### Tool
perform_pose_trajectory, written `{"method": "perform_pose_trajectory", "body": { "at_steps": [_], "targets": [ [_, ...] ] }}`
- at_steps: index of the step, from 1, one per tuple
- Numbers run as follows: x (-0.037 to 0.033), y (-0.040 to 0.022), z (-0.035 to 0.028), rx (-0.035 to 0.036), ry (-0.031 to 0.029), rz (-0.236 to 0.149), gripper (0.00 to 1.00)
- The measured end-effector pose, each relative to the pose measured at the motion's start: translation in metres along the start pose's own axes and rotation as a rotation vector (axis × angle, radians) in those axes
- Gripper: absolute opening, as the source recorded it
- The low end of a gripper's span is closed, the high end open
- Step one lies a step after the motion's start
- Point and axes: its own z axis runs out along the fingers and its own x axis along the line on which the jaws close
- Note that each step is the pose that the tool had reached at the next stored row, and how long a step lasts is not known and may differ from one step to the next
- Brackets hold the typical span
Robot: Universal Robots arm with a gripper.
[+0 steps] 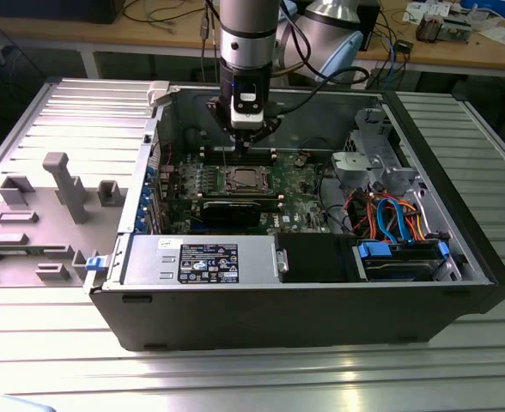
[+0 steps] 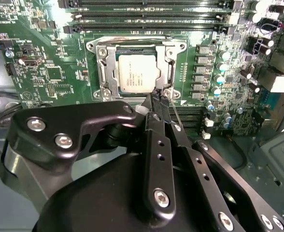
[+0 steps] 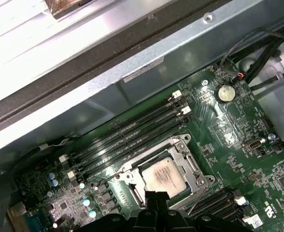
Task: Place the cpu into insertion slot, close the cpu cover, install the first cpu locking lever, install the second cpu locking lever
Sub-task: 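Install the first cpu locking lever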
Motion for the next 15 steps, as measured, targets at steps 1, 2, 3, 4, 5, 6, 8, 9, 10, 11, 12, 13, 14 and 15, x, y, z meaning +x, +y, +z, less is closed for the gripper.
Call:
{"method": "perform_pose_trajectory", "body": {
  "at_steps": [1,2,3,4,5,6,8,9,10,11,12,13,14,15],
  "targets": [
    [0.0000,-0.0001,0.0001,0.0002,0.0005,-0.014,0.11],
    [0.0000,-0.0001,0.0004,0.0004,0.0014,-0.034,0.11],
    [0.0000,0.0000,0.0006,0.0004,0.0019,-0.046,0.11],
    [0.0000,-0.0001,0.0010,0.0007,0.0025,-0.064,0.11],
    [0.0000,-0.0001,0.0015,0.0011,0.0033,-0.085,0.11],
    [0.0000,-0.0001,0.0017,0.0014,0.0038,-0.098,0.11],
    [-0.0001,-0.0001,0.0020,-0.0166,0.0118,-0.121,0.11],
    [0.0000,-0.0003,0.0021,-0.0405,0.0227,-0.122,0.11],
    [0.0001,-0.0004,0.0023,-0.0431,0.0242,-0.126,0.11],
    [0.0001,-0.0004,0.0025,-0.0427,0.0252,-0.143,0.11],
    [0.0001,-0.0004,0.0031,-0.0420,0.0267,-0.169,0.11],
    [0.0001,-0.0005,0.0034,-0.0415,0.0277,-0.190,0.11],
    [0.0001,-0.0005,0.0038,-0.0415,0.0275,-0.210,0.11],
    [0.0004,-0.0009,0.0046,-0.0419,0.0269,-0.219,0.11]
  ]
}}
